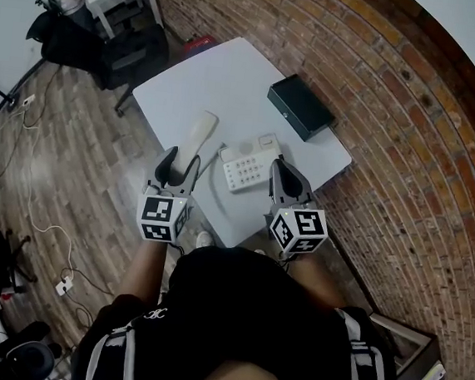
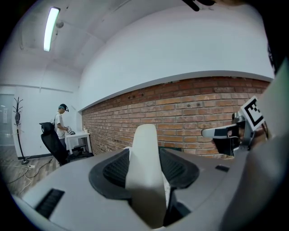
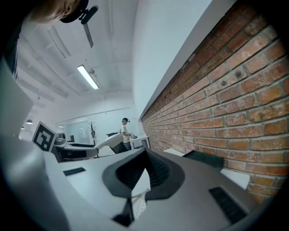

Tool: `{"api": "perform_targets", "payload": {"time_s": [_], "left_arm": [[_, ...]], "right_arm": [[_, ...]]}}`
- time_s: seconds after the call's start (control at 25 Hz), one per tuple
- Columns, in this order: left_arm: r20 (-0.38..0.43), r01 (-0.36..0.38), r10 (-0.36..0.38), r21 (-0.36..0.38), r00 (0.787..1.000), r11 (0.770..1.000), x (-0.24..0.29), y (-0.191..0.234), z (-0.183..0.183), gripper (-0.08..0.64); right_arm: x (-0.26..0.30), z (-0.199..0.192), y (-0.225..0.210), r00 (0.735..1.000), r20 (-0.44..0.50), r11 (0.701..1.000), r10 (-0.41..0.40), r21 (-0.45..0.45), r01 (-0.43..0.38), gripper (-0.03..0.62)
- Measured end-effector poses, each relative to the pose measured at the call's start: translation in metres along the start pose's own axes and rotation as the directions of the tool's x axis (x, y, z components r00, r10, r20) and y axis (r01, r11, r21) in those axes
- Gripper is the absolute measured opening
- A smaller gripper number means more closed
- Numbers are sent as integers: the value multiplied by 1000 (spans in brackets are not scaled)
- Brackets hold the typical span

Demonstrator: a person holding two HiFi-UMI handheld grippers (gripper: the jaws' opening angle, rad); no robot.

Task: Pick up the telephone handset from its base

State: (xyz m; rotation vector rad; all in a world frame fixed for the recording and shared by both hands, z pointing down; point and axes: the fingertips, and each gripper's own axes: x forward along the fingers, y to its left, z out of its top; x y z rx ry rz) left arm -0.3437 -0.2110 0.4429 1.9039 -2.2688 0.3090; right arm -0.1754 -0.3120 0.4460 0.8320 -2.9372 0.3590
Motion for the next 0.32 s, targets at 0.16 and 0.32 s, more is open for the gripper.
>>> {"api": "perform_targets", "payload": {"time_s": [0.16, 0.32], "left_arm": [[5, -8, 8, 2, 1000, 1000, -2, -2, -2, 207], [14, -18, 18, -2, 1000, 1000, 0, -3, -3, 207]], "right_arm": [[-4, -3, -2, 1000, -4, 1000, -1, 3, 2, -3], [-5, -4, -7, 1000, -4, 1000, -5, 6, 5, -3]]}}
